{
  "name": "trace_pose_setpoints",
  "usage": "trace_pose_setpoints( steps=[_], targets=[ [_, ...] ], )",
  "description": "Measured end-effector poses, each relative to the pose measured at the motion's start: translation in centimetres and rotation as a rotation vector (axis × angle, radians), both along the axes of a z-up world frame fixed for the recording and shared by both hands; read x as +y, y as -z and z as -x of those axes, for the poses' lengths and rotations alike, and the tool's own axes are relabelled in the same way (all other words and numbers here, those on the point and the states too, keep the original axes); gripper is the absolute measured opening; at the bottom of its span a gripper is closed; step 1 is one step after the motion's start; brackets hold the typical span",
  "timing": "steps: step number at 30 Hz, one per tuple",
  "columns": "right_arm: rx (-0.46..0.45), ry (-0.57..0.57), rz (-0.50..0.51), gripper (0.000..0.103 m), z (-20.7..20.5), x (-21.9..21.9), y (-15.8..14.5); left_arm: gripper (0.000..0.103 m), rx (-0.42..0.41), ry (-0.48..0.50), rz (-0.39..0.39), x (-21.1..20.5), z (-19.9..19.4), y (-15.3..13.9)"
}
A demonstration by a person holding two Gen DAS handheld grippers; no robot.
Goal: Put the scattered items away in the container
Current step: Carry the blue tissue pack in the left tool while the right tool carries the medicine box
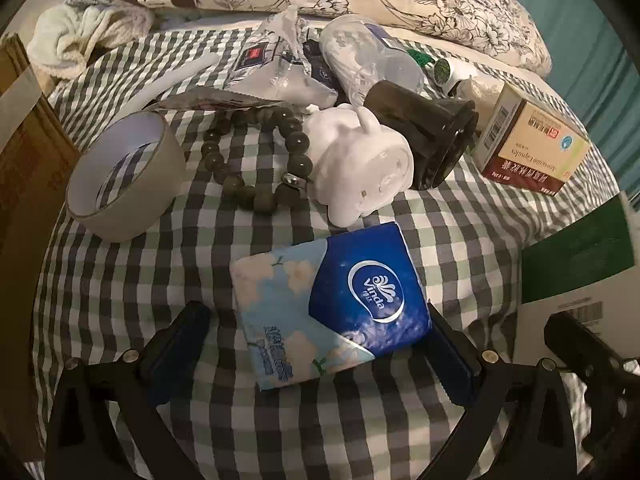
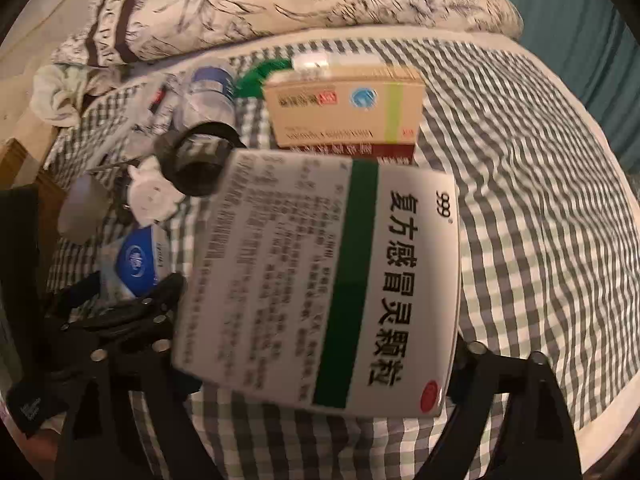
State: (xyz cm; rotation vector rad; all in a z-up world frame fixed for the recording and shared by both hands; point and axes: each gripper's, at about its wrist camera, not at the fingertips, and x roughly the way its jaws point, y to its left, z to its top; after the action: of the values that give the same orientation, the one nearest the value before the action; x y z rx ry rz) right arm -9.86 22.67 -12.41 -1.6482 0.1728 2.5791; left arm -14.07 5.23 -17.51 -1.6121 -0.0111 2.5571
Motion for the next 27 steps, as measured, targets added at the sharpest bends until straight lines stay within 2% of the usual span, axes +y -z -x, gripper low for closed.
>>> trace_pose_setpoints(
  steps=[4,6,8,14,19,27],
  targets=[
    [-0.006,-0.005,0.000,0.082,0.0,0.1,0.4,0.103,0.023,0.006,0.006,0.0,-0.3,0.4],
    [0.003,-0.021,-0.014,0.081,-0.2,-0.1,0.3,0.100,0.021,0.008,-0.001,-0.3,-0.4,0.0],
    [0.009,-0.032,-0.015,0.080,-0.6,-0.2,0.1,0.077,0.037,-0.006,-0.001,-0.8,-0.6,-0.4],
    [0.040,-0.059,0.006,0.079,-1.8,-0.7,-1.0,0.075,0.048,-0.045,-0.106,-2.9,-1.3,-2.0],
    [0.099,-0.091,-0.018,0.078,-2.7,-1.6,-3.0,0.075,0.131,-0.036,-0.070,-3.0,-3.2,-4.9],
    [0.156,-0.109,0.007,0.077,-4.8,-2.5,-5.5,0.075,0.193,-0.035,-0.023,-3.9,-5.7,-8.3]
  ],
)
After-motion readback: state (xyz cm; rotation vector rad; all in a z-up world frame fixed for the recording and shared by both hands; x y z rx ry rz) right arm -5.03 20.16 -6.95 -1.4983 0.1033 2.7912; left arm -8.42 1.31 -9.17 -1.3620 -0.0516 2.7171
